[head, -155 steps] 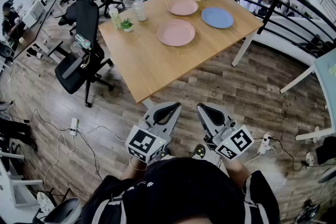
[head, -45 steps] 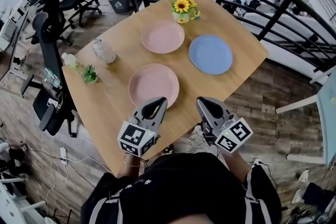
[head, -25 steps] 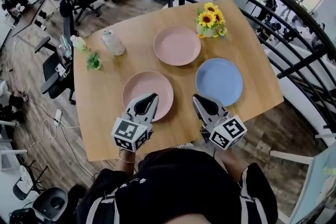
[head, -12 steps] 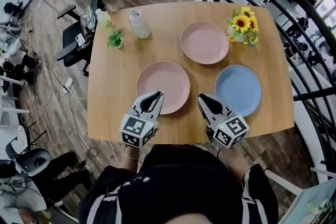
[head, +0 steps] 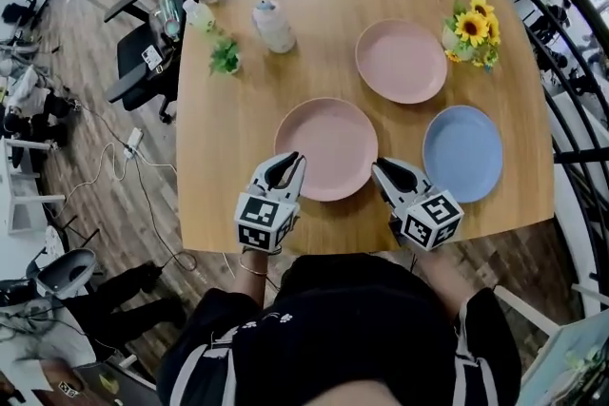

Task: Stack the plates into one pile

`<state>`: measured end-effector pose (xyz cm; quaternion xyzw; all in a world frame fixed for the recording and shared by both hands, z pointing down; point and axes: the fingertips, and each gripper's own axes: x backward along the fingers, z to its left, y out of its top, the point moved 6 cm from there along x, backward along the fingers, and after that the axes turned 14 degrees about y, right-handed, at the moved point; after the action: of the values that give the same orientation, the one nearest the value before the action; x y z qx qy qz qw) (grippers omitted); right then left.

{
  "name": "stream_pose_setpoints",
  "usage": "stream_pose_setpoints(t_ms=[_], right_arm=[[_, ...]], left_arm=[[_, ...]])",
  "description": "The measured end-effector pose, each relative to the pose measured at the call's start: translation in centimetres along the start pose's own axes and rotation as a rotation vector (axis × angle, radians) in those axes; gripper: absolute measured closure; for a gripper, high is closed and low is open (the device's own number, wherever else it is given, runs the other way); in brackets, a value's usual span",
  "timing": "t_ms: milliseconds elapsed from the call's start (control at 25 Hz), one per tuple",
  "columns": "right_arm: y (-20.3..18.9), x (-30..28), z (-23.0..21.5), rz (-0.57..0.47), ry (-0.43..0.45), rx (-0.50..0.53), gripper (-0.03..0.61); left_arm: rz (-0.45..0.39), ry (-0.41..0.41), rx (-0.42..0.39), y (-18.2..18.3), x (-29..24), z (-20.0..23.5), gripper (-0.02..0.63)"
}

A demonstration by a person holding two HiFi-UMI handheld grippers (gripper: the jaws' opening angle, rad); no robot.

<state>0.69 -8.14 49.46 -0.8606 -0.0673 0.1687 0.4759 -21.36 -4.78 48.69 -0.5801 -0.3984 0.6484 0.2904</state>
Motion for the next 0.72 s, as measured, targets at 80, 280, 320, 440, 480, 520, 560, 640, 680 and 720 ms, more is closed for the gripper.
stream_pose_setpoints(t_ms=[80, 280, 320, 440, 480, 520, 560, 640, 680, 720], right_arm=[[-0.6, -0.4, -0.3, 0.024, -0.023, -0.008, 0.522], [-2.0, -0.9, -1.8, 0.084, -0.102, -0.027, 0.474], [-2.3, -0.9, -2.0, 0.095, -0.117, -0.029, 0.474], [-3.1, -0.8, -2.6, 0.116, -0.164, -0.044, 0.471], [-3.3, -0.8, -2.9, 0.121, -0.177, -0.051, 0.464], [-3.5, -0.8, -3.1, 0.125, -0.188, -0.059, 0.462], [-3.7, -0.9, -3.3, 0.130, -0.200, -0.068, 0.459], [-4.1, -1.0, -3.7, 0.138, -0.221, -0.083, 0.446], [-4.4, -1.1, -3.8, 0.141, -0.232, -0.091, 0.445], [-4.6, -1.2, -4.0, 0.144, -0.242, -0.098, 0.445]], left_arm=[[0.027, 0.010, 0.010, -1.0, -0.2, 1.2, 0.594], [0.066, 0.056, 0.041, -2.7, -1.1, 4.0, 0.577], [0.074, 0.059, 0.050, -3.0, -1.2, 4.4, 0.557], [0.101, 0.072, 0.078, -3.8, -1.5, 5.5, 0.520], [0.109, 0.078, 0.089, -4.1, -1.6, 5.9, 0.516], [0.119, 0.084, 0.099, -4.3, -1.8, 6.2, 0.507], [0.132, 0.088, 0.110, -4.6, -2.0, 6.4, 0.485], [0.164, 0.088, 0.136, -5.3, -2.4, 6.8, 0.451], [0.181, 0.084, 0.151, -5.7, -2.6, 6.9, 0.445], [0.196, 0.078, 0.166, -6.0, -2.8, 7.0, 0.438]])
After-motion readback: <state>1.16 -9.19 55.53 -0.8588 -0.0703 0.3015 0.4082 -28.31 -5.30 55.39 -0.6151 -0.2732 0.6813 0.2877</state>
